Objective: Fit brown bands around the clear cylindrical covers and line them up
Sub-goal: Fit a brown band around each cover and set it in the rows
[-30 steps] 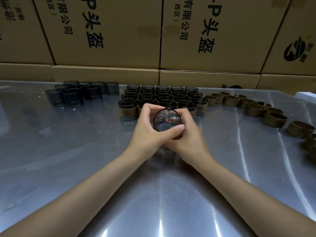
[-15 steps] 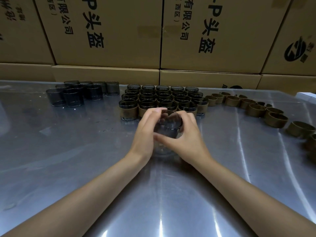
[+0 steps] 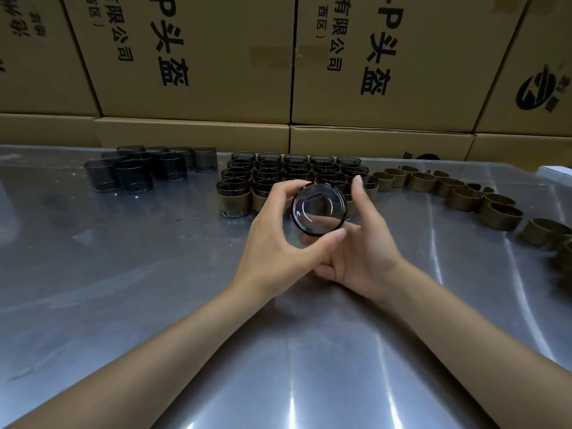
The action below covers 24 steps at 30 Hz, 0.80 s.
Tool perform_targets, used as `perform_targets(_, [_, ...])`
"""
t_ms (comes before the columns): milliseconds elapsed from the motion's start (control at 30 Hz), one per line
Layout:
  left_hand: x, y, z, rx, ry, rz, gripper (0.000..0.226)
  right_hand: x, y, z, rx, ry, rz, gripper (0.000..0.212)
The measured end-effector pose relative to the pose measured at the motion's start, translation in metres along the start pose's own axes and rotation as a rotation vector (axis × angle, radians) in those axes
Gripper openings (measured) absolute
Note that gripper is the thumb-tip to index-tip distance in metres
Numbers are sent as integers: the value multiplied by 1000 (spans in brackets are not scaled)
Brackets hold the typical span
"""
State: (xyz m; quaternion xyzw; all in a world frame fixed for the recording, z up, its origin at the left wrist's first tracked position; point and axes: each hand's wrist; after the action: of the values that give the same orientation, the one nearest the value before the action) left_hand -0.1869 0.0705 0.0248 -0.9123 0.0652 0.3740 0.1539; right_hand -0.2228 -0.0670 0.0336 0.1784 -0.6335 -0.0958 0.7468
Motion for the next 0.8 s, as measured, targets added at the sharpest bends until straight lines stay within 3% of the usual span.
perform_targets(133, [-4,1,1,-5,-57,41,53,0,2,-2,11,35,2,67])
perform_targets(300, [-11,11,5,57,-47,84,65,-8,6,-10,-138,-124,-19,54])
perform_targets(400, [-18,16,7,1,-48,112,58,-14,8,-10,-196,-230,-10,50])
perform_targets(600, [-26,21,2,-196,-191,313,28,-19,13,-12,-228,-239,125,59])
perform_targets(700, [-28,16,-3,-185,-307,396,12,-17,11,-10,-197,-218,118,63])
perform_targets(800, [-25,10,-8,-98,-376,453,19,-11,6,-7,-154,-163,91,66])
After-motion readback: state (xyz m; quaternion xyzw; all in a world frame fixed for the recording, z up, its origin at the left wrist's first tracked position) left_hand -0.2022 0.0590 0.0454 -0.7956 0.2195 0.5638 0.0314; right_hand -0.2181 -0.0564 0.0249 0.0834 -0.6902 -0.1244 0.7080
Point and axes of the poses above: each hand's wrist, its own z-axis away from the middle knuckle, its own y-axis out of the palm, x = y × z, and after that the axes turned 1 degree about z, right-handed
